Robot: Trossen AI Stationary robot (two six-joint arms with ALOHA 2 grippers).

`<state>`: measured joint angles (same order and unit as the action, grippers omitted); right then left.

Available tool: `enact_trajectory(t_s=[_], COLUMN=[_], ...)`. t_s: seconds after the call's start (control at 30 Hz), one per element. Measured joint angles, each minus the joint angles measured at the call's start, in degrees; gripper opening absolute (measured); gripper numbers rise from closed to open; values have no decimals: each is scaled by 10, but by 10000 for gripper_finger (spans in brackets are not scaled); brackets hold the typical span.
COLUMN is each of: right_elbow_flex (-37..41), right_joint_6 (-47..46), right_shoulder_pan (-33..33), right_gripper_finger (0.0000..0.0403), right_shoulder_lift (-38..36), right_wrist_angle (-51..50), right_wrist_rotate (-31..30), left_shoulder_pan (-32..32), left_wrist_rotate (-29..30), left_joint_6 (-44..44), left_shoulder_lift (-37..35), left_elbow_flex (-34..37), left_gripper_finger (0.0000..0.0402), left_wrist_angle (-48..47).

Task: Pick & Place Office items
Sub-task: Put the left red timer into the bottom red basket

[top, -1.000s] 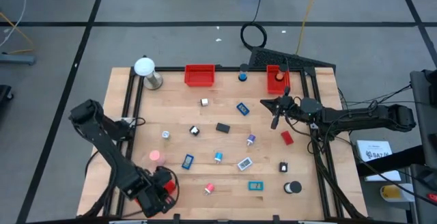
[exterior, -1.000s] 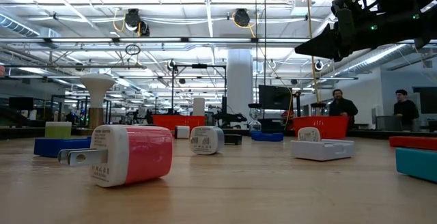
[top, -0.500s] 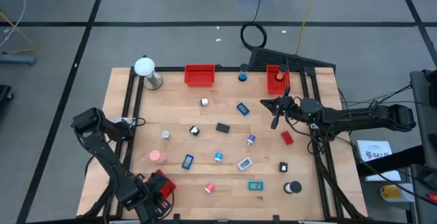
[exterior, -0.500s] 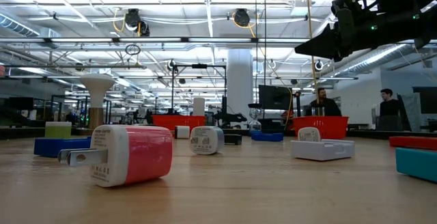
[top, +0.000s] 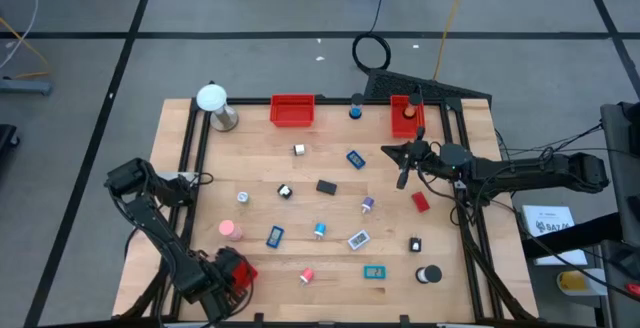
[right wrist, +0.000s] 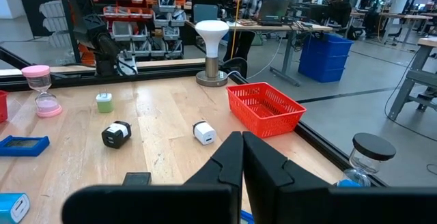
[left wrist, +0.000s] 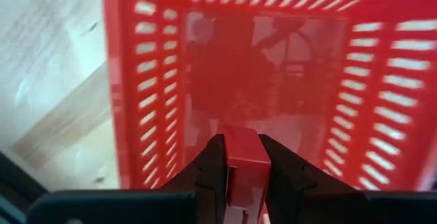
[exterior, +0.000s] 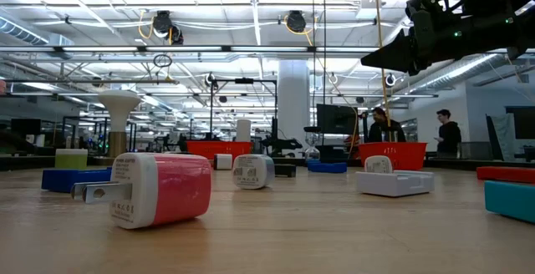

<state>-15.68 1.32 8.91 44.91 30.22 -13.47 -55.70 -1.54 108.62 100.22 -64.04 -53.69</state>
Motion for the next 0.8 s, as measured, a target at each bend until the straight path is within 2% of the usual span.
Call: enact_trajectory(t_s=[0.43,0.6,0.8], right_elbow_flex=[0,0,0], right_joint_6=[0,0,0], right_shoulder_pan=[0,0,0], right_gripper_finger=[4,4,4], right_shoulder_lift=[0,0,0], right_wrist_angle=[0,0,0], right_wrist_rotate=[0,0,0], left_shoulder_pan=[6,25,52], left_wrist_rotate=[-22,-49,-83], left_joint_6=[4,-22,-111], left_shoulder_lift=[0,0,-14], left_elbow_flex=[7,7,7], left_gripper_finger=[76,122,182], left_wrist_angle=[-11,-11,-9])
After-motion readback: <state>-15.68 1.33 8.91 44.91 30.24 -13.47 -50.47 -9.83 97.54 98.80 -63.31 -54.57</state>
